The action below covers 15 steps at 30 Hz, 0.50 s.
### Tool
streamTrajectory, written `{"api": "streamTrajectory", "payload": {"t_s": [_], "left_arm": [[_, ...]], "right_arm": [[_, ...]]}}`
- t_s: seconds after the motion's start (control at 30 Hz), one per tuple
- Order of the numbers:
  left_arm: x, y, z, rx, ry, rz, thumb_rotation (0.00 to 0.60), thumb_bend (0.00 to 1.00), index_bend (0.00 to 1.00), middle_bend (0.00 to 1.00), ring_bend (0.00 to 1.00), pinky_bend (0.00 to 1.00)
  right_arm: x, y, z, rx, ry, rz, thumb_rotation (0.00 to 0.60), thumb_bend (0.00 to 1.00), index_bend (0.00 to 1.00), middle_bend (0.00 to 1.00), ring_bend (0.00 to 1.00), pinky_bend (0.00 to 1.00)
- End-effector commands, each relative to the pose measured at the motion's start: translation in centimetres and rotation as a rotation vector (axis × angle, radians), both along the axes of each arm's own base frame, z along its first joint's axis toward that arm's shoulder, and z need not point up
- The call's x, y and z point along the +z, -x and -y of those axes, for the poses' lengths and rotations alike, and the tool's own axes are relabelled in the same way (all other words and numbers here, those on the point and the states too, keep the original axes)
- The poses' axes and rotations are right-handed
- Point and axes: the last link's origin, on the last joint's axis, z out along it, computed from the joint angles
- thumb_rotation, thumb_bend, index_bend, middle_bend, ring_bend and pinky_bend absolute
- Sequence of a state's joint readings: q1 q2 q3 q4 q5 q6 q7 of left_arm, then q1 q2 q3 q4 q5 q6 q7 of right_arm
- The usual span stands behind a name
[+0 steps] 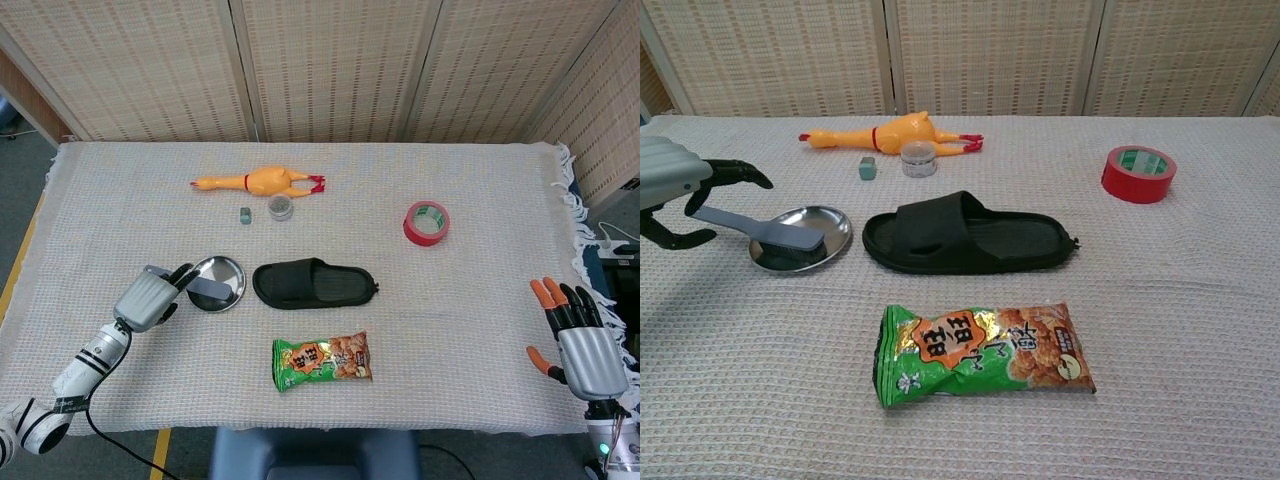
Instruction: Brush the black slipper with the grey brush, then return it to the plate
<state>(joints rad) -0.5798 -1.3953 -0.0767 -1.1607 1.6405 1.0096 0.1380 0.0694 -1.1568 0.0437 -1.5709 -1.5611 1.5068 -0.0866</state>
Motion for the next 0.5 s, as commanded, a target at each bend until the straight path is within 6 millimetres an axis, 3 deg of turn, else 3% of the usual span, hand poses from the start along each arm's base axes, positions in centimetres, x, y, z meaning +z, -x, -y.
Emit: {"api": "streamTrajectory", "payload": {"t_s": [0.03,0.5], "left_arm": [[-1.1,0.0,-0.7,-0.002,0.021,-0.023,0.6,0.42,0.13,0.1,0.54,0.82],[-4.1,-1.5,-1.5,-0.057,0.045,-0.052,0.6,0.42,0.14,0.14,0.55,0.82]], "right_arm": [[0.0,0.1,0.0,-0.005,-0.003,0.0,0.6,0.15,0.0,0.0,0.0,0.0],[-0.7,0.3,0.3,-0.022,-0.048,-0.004,0.6,0.15,0.0,0.0,0.0,0.0]]}}
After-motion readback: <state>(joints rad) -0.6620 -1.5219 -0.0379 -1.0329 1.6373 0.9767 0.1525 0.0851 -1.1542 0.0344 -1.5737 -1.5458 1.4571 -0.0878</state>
